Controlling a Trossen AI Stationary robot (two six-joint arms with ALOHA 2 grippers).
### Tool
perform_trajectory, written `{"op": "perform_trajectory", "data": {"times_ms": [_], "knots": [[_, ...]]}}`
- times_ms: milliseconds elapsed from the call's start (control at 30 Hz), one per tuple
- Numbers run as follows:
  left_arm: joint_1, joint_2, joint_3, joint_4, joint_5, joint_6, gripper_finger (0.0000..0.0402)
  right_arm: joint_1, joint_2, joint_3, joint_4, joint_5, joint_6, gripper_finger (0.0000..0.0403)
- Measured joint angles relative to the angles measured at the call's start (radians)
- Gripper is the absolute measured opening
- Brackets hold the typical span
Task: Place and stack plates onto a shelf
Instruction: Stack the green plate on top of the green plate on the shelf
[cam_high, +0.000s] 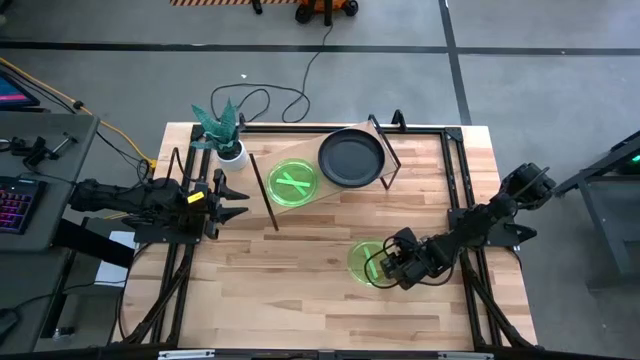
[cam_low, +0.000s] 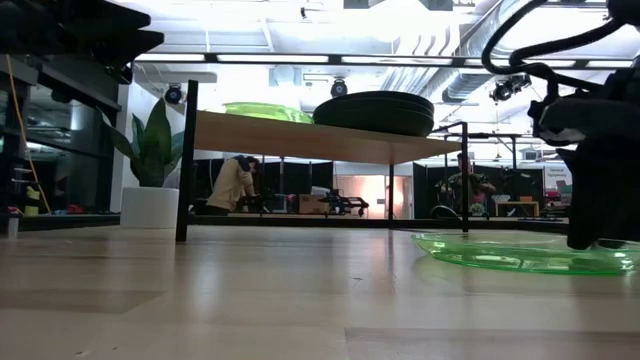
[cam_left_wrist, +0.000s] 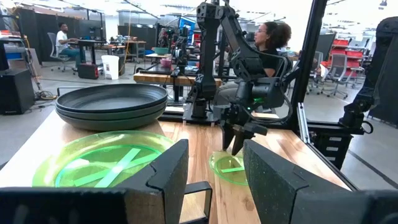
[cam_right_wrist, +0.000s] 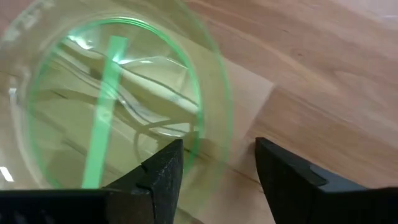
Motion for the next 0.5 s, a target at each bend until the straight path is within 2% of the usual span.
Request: {"op": "perform_trajectory", "data": {"times_ms": [233, 500], "knots": [[0.0, 0.0, 0.0, -0.01, 0.0, 0.0, 0.0143, -0.001, 0.004, -0.001, 0.112, 0.001, 0.002, 0.0141], [0.0, 0.0, 0.0, -0.013, 0.0, 0.0, 0.0143, 0.002, 0.058, 0.002, 0.121, 0.026, 0.025, 0.0099]]}}
